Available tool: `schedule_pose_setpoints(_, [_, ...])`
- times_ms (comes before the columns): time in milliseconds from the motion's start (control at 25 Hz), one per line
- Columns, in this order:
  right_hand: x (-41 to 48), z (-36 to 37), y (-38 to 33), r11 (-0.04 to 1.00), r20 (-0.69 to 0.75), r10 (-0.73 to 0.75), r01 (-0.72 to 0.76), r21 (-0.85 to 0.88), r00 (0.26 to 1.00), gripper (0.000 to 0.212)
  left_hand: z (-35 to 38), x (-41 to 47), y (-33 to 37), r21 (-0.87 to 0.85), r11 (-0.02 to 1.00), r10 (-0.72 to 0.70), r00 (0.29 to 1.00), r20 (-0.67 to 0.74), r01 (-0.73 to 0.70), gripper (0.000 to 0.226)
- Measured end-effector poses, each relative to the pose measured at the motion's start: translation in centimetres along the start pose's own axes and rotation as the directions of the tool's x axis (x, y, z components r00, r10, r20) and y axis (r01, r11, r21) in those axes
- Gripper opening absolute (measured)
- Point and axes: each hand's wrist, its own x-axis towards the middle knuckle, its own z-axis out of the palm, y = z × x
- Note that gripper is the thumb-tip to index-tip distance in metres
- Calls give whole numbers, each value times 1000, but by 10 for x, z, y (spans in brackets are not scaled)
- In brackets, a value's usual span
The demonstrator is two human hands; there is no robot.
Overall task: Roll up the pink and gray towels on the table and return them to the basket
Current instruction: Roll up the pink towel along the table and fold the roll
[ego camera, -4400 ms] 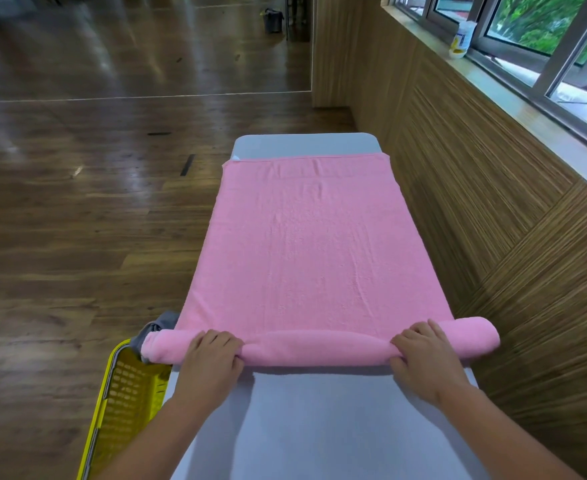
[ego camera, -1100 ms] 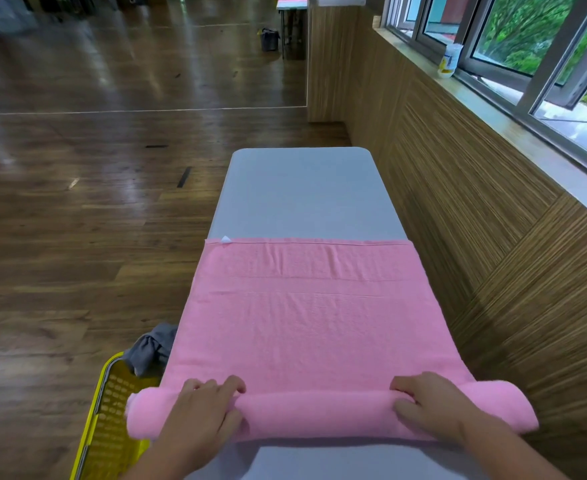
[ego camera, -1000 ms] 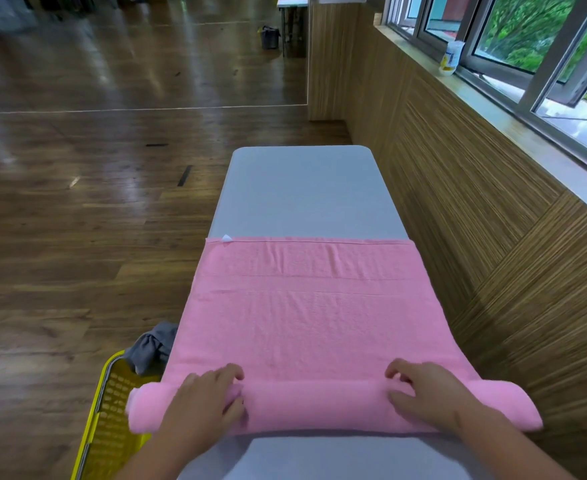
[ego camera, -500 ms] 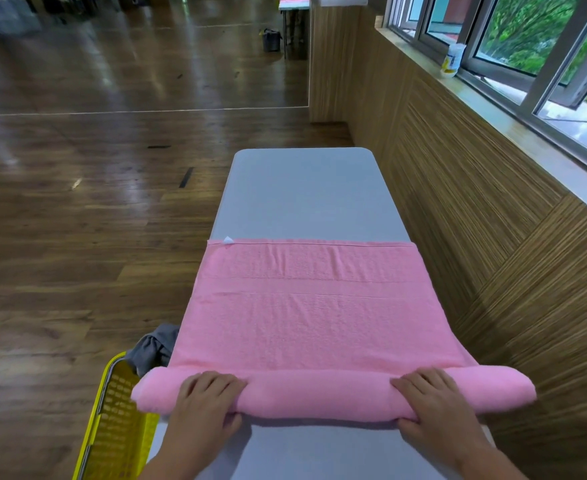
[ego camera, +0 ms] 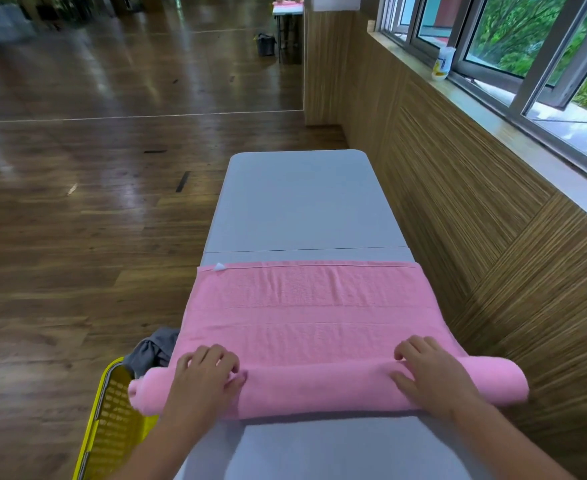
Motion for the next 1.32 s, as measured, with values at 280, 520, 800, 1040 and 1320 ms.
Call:
schedule_pose_setpoints(280, [-27, 23, -16, 994, -4, -68, 68, -81, 998, 60, 15, -27, 1, 21, 993, 112, 990, 89, -115, 62])
schedule_pose_setpoints(520, [-23, 9, -11, 1000, 186, -23, 24, -3, 982, 39, 2, -26, 7, -23, 997, 80, 994, 77, -78, 27])
schedule_pose_setpoints(800, [-7, -5, -11, 995, 154, 77, -86, 55, 985, 29, 3, -14, 4, 27, 1000, 10, 1000, 6, -10, 18])
schedule_pose_setpoints(1040, [-11, 10, -21, 990, -160, -129, 117, -83, 979, 35, 8, -18, 15, 17, 998, 57, 997, -44, -56, 29])
schedule_pose_setpoints(1320, [-33, 19, -12, 995, 55, -17, 22, -93, 998, 55, 15, -32, 6, -2, 998, 55, 996, 77, -55, 53])
